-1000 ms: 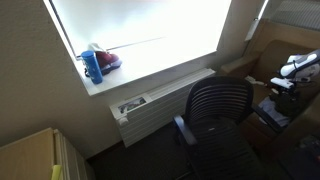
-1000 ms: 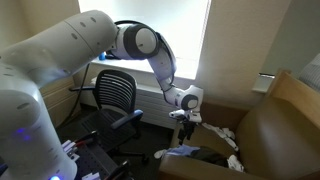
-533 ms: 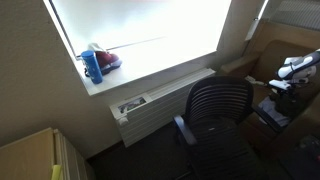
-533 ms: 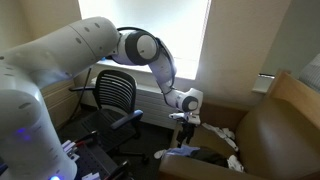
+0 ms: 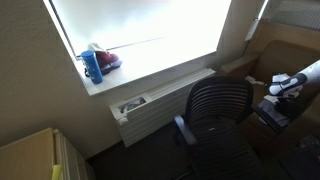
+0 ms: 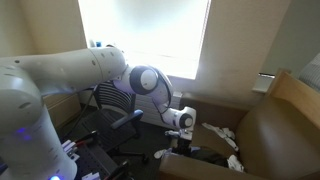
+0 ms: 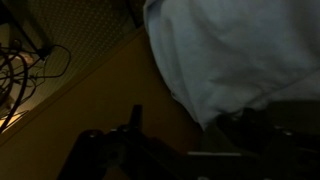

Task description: Pick up the blue shirt and hang it on the back of the chair

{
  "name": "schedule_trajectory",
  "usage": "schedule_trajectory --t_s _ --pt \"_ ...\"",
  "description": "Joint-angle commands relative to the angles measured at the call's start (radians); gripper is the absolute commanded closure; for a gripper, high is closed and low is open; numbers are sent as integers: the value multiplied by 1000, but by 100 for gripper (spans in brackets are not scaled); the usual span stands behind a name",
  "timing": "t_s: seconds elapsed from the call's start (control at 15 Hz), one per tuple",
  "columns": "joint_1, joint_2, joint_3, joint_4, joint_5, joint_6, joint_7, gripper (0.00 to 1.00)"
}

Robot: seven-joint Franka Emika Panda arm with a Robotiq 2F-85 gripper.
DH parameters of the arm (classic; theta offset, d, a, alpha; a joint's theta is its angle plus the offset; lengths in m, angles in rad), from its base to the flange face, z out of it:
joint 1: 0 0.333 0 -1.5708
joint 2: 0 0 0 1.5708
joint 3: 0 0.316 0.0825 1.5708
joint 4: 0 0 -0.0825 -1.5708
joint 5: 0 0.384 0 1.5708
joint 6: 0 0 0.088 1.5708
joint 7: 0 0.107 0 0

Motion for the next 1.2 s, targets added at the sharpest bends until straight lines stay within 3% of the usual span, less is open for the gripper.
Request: schedule_trajectory --t_s 0.0,0.2,0.33,0.4,0.47,0.67,0.73,0.8,1.07,1.13 --pt "-23 0 17 -4 -104 165 173 0" --pt "-14 -1 8 -21 -200 304 365 0" --pt "-26 0 22 -6 -244 294 466 0" --pt "-41 -1 45 14 -246 240 462 0" --pt "-1 -1 -2 -9 -195 269 419 0" --pt "-3 -1 7 -7 -195 262 439 0" --pt "-54 -22 78 -20 -219 284 330 0" --pt "-60 -20 90 -23 -225 313 281 0" --pt "-14 -3 55 -41 -211 443 134 0" --pt "-8 -3 45 -18 -168 375 165 0"
